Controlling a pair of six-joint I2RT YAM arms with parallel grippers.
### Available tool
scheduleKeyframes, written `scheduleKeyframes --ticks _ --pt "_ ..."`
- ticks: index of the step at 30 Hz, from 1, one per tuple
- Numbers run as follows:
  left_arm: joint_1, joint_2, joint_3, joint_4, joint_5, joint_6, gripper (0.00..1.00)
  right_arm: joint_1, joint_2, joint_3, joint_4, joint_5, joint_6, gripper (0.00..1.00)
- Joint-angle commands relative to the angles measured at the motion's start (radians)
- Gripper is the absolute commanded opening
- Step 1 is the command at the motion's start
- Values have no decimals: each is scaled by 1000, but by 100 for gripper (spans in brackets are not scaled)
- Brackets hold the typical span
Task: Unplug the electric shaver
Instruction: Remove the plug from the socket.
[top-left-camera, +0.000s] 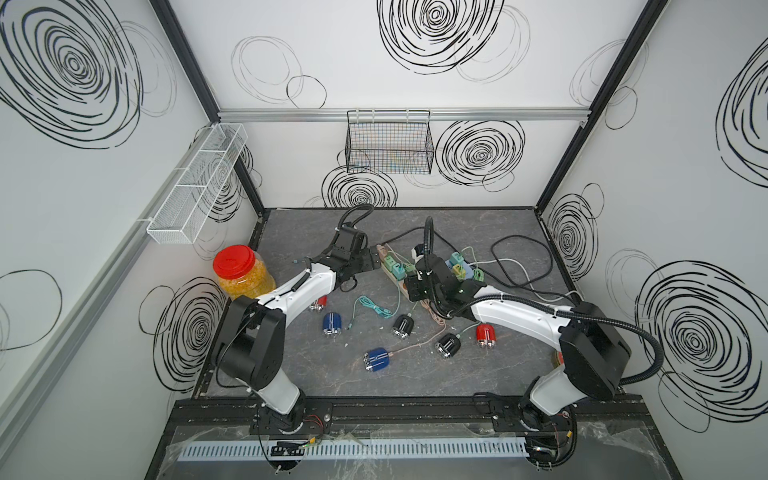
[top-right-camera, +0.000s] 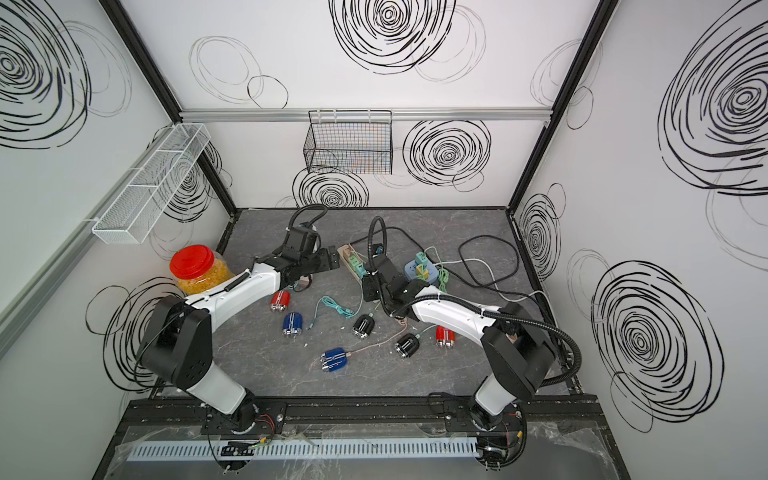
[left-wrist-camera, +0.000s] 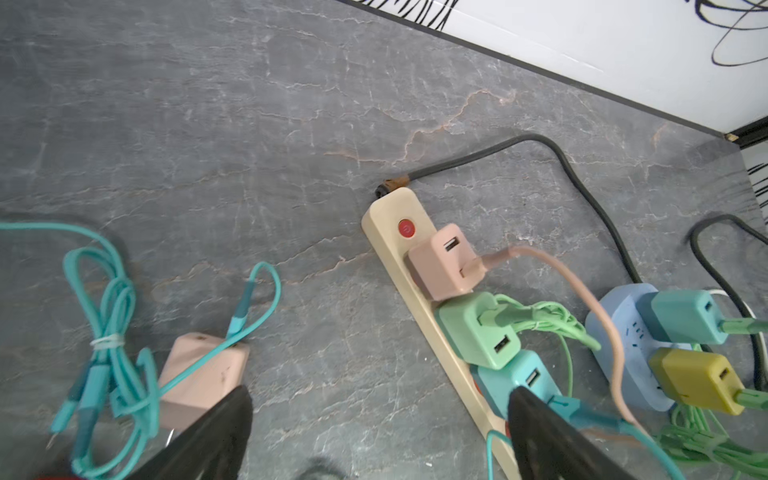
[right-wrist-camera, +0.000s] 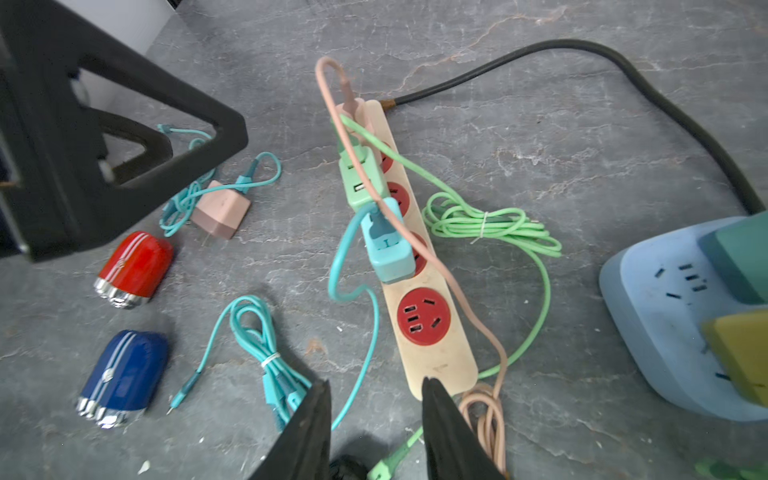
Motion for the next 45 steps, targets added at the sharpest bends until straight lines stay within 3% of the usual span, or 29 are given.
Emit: scheduleKeyframes --ticks 1,11,20,45 --pt "-7 43 54 2 37 53 100 -21 56 -11 41 9 -25 41" --pt "-53 113 104 -22 37 138 99 -65 187 48 75 -36 -39 36" --pt "-79 164 133 -18 -14 151 99 -81 240 100 90 -59 -65 45" --pt "-80 239 138 -33 -36 162 99 -88 331 233 90 -108 -135 44"
